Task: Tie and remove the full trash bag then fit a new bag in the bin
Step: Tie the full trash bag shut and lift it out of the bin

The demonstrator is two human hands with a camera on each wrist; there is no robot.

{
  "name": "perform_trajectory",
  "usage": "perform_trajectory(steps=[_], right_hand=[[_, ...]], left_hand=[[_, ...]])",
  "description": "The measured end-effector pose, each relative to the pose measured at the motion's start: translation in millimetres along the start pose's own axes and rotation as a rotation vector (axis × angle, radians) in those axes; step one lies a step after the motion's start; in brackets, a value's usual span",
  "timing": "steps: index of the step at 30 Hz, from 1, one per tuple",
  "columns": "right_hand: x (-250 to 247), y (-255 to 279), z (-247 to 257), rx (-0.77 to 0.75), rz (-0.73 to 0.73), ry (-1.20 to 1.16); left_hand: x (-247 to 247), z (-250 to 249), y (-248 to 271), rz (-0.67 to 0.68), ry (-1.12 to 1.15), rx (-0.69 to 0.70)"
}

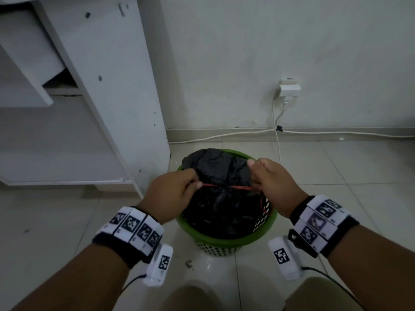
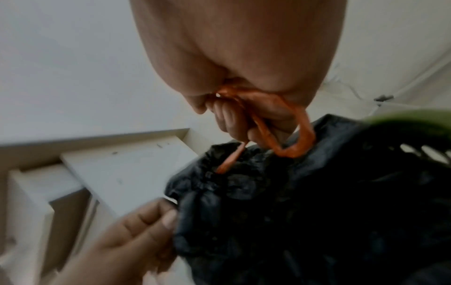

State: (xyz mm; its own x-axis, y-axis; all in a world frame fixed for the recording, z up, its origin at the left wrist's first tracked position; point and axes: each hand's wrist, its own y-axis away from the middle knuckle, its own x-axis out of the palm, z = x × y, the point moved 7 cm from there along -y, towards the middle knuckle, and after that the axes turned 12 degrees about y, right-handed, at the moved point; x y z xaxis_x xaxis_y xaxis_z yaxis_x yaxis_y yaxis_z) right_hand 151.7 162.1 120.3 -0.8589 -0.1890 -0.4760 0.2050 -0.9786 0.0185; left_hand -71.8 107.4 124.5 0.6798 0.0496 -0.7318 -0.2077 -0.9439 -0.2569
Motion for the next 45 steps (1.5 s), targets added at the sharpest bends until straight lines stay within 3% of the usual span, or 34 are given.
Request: perform_trajectory(steps=[4,6,8,10,12,15,19,24,27,30,32,35,40,43,45], right_hand=[[15,7,17,0.200,0.152,-0.567],[15,6,35,0.175,0.150,-0.735],[13,3,51,0.085,0.051,-0.751],[20,0,57,0.038,-0.035,-0.652],[34,-2,55,0.020,-0.017,-0.531],[48,1,50,-0.150,0.044,-0.201],[64,10,42,-0.353,0.121,0.351],[72,25,46,-0.480,0.085,0.690],[69,27,48,-0.515,0.037,0.561],[61,27,42,-0.422,-0.056,0.342],[56,25,40,-0.349,-0.121,0.234],[53,20,37,-0.262,-0.164,0.140],[42,30,38,-0.342,-0.318,0.196],[50,41,37,-0.449,-0.241,0.546],[54,43,33,-0.480,-0.163,0.596]], left_hand=[[-7,-14,-1,-0.101,-0.122,0.078],[-14,-23,0,-0.200,-0.269,0.101],[-18,-34,1,-0.272,-0.292,0.145],[-18,-46,4,-0.329,-0.273,0.213],[-19,-54,8,-0.386,-0.299,0.252],[-23,-58,13,-0.437,-0.336,0.226],[-25,-51,13,-0.467,-0.260,0.236],[-17,-48,8,-0.418,-0.042,0.300],[-10,-39,-1,-0.327,0.161,0.122],[0,-24,0,-0.316,0.521,-0.117],[10,-27,1,-0.274,0.725,-0.153],[22,-33,0,-0.236,0.680,-0.172],[28,-17,-11,-0.316,0.701,-0.325],[36,-8,-14,-0.289,0.913,-0.485],[39,-7,-15,-0.262,1.011,-0.539]])
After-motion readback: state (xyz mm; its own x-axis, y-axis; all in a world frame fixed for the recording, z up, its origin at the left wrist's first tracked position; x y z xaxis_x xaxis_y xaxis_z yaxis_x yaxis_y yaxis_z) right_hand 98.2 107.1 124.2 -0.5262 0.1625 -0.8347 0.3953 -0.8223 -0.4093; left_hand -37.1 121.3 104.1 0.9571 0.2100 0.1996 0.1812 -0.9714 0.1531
